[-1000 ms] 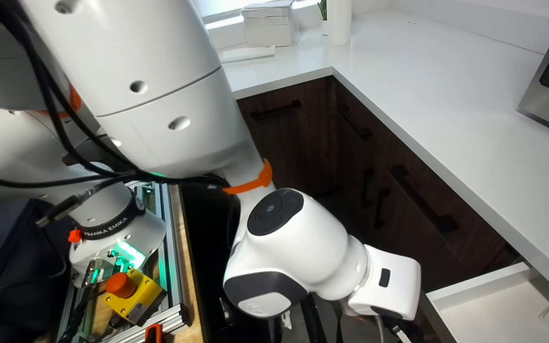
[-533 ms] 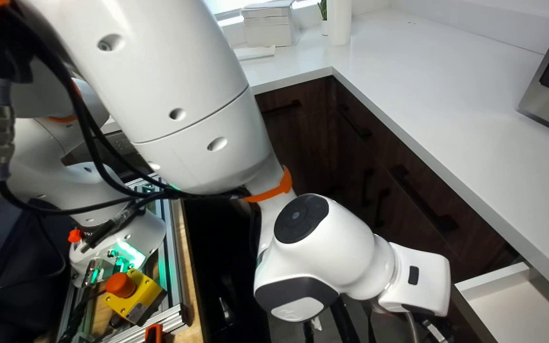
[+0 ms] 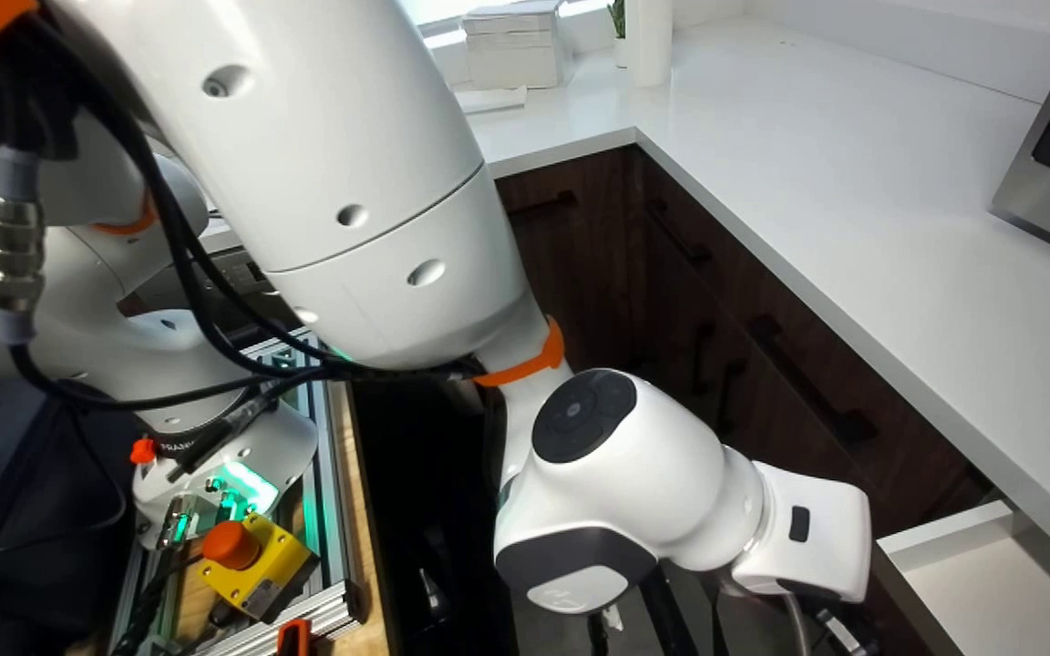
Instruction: Close the drawer
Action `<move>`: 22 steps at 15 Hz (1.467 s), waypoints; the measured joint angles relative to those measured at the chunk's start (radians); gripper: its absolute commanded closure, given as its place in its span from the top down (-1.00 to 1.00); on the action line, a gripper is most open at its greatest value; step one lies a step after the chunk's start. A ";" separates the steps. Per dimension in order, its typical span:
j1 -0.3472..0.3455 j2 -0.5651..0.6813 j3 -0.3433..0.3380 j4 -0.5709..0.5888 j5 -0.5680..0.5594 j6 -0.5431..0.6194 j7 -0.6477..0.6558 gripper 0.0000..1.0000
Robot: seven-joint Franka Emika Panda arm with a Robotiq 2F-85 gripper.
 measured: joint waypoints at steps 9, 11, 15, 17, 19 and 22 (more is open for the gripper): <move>0.022 0.095 0.033 0.160 0.000 0.016 0.012 -1.00; 0.022 0.134 0.041 0.207 -0.001 0.047 0.017 -1.00; 0.022 0.212 0.050 0.295 -0.004 0.118 0.035 -1.00; 0.025 0.245 0.051 0.333 -0.005 0.145 0.049 -1.00; 0.028 0.275 0.051 0.370 -0.005 0.170 0.063 -1.00; 0.033 0.318 0.049 0.421 -0.005 0.205 0.084 -1.00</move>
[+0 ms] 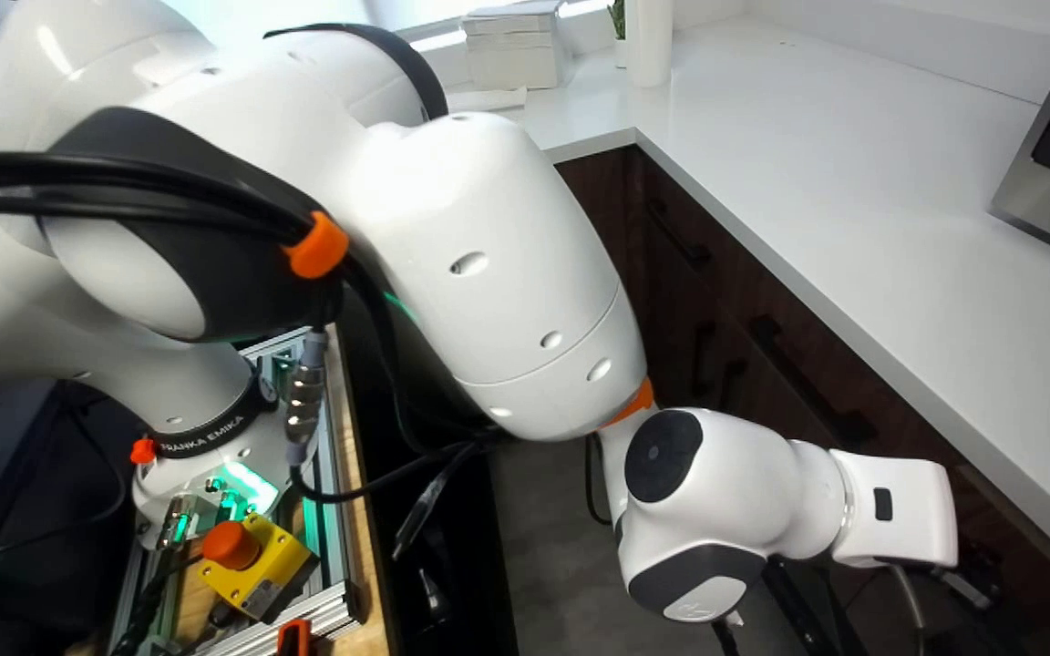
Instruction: Close the drawer
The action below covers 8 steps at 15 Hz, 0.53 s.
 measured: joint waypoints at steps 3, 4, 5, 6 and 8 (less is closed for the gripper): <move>0.006 0.038 -0.003 0.047 0.000 0.028 0.020 -1.00; 0.009 0.051 -0.006 0.063 0.000 0.037 0.025 -1.00; 0.012 0.064 -0.009 0.080 0.000 0.048 0.029 -1.00; 0.016 0.076 -0.015 0.093 0.000 0.062 0.032 -1.00; 0.024 0.095 -0.029 0.106 0.000 0.095 0.036 -1.00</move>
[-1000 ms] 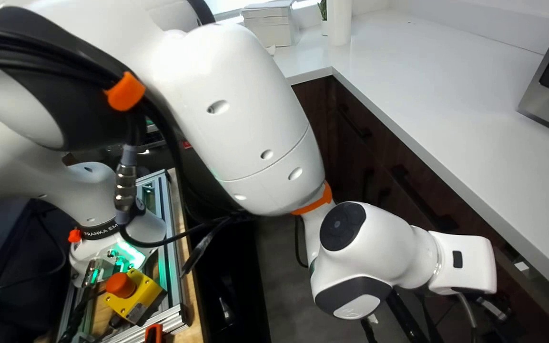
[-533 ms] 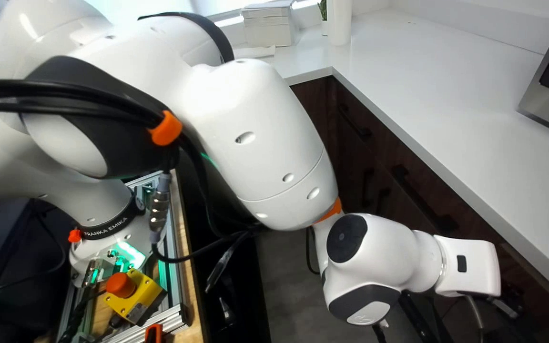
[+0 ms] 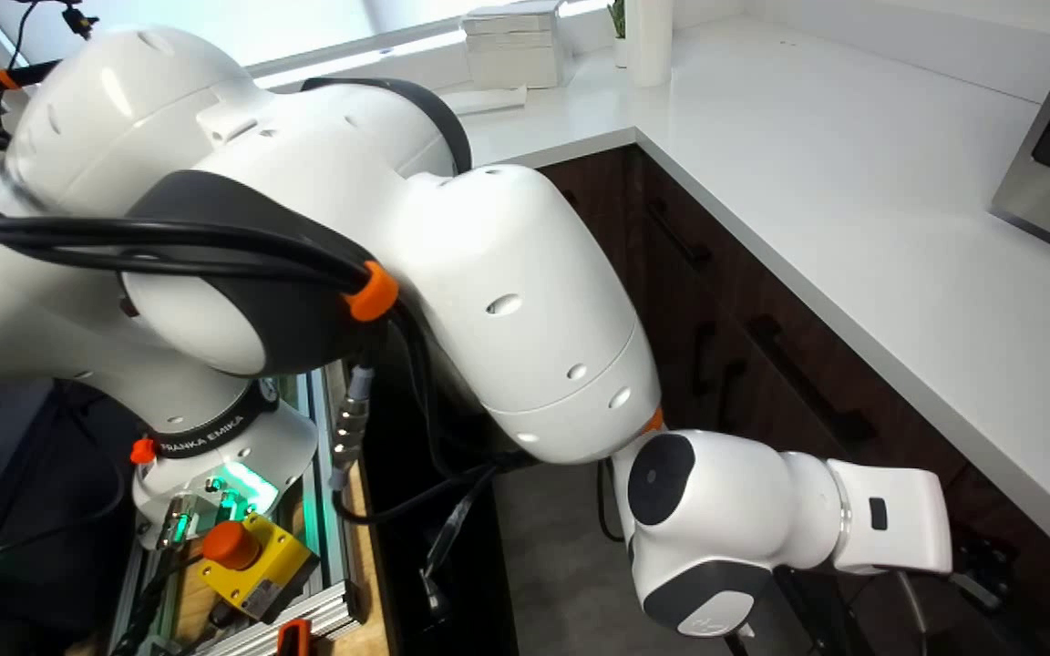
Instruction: Close the drawer
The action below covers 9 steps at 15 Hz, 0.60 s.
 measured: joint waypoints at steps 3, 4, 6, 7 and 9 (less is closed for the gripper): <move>0.022 0.007 -0.032 0.008 0.000 0.012 0.002 -0.48; 0.037 0.003 -0.053 0.005 -0.001 0.001 0.002 -0.46; 0.059 -0.028 -0.086 -0.026 -0.031 -0.035 0.014 -0.19; 0.062 -0.061 -0.091 -0.060 -0.068 -0.066 0.033 -0.02; 0.061 -0.148 -0.088 -0.146 -0.143 -0.136 0.072 0.25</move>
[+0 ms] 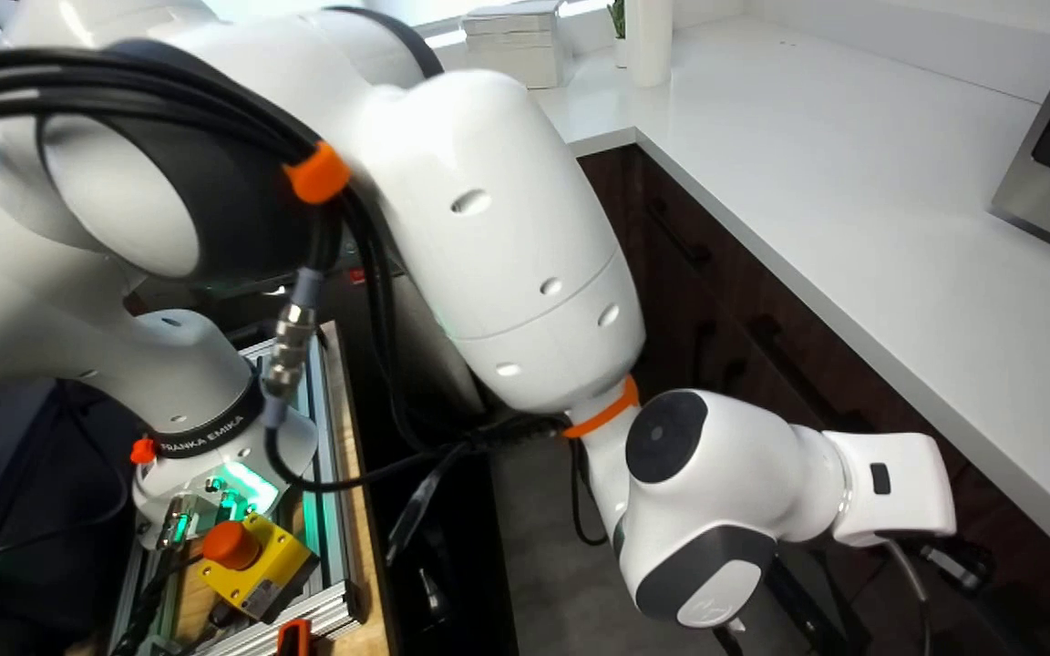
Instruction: Close the drawer
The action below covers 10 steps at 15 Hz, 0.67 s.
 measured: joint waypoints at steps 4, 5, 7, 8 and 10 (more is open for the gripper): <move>-0.015 -0.212 0.030 -0.190 -0.162 -0.187 0.084 0.87; -0.032 -0.270 0.048 -0.240 -0.215 -0.241 0.113 0.97; -0.099 -0.386 0.125 -0.339 -0.322 -0.369 0.166 1.00; -0.156 -0.444 0.194 -0.391 -0.364 -0.440 0.182 1.00; -0.281 -0.546 0.358 -0.507 -0.372 -0.573 0.181 1.00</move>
